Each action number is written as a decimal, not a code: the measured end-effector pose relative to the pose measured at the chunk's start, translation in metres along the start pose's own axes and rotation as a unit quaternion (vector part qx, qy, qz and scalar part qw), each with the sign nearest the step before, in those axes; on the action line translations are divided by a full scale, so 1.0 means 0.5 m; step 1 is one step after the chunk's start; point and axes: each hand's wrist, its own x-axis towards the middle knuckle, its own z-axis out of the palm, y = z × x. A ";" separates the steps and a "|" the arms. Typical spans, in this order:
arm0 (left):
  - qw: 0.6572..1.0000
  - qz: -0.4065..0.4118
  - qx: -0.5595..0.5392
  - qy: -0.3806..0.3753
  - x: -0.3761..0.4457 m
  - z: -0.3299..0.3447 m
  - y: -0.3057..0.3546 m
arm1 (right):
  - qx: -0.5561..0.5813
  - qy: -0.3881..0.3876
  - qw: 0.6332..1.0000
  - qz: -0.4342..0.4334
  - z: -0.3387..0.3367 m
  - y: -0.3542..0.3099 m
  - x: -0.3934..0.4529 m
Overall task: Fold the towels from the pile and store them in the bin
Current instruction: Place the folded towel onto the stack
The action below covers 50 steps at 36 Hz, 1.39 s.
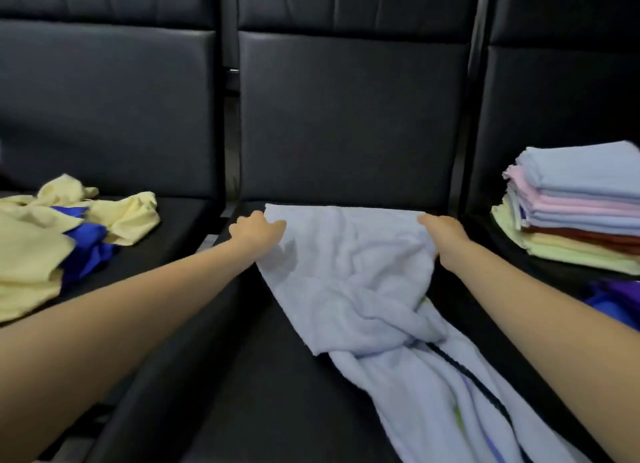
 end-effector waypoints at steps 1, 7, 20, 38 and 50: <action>1.000 0.028 0.009 0.005 -0.020 0.001 -0.009 | -0.009 -0.007 1.000 -0.001 -0.007 0.006 -0.010; 0.957 0.265 -0.111 -0.027 -0.188 -0.026 0.022 | -0.065 -0.050 0.997 0.008 -0.082 0.035 -0.096; 0.868 0.487 0.034 -0.087 -0.352 0.043 0.086 | -0.191 -0.136 0.972 0.002 -0.183 0.069 -0.260; 0.932 0.062 -0.318 -0.159 -0.253 -0.156 -0.078 | -0.333 -0.195 0.900 -0.204 -0.110 0.079 -0.375; 0.977 0.101 -0.124 -0.140 -0.242 -0.119 -0.119 | -0.134 -0.188 0.954 -0.193 -0.019 0.039 -0.382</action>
